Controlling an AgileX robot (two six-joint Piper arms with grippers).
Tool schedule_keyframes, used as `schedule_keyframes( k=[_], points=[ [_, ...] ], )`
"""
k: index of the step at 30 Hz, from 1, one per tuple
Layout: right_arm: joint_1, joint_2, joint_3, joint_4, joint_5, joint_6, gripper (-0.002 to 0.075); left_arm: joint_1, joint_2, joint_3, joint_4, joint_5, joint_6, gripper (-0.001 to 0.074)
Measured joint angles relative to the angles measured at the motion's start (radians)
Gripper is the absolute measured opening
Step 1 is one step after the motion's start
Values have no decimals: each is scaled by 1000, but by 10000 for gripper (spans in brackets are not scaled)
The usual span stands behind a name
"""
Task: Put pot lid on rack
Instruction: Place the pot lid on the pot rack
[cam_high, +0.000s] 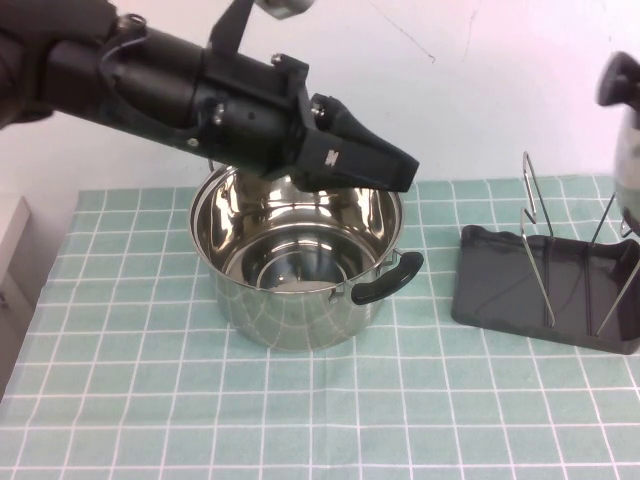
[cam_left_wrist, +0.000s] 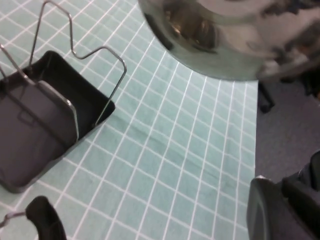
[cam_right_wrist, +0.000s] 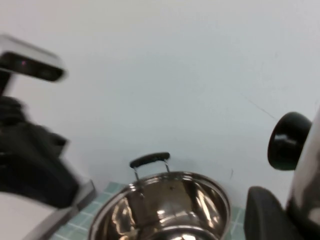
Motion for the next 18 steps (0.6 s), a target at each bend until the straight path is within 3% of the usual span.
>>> schedule_keyframes(
  k=[8,18],
  points=[
    [0,336,-134,2,40,-73,81,1,-129,0,90,14,-6,3],
    [0,529,-136,2,37,-154,81,1,-290,0,93,35,-2,0]
  ],
)
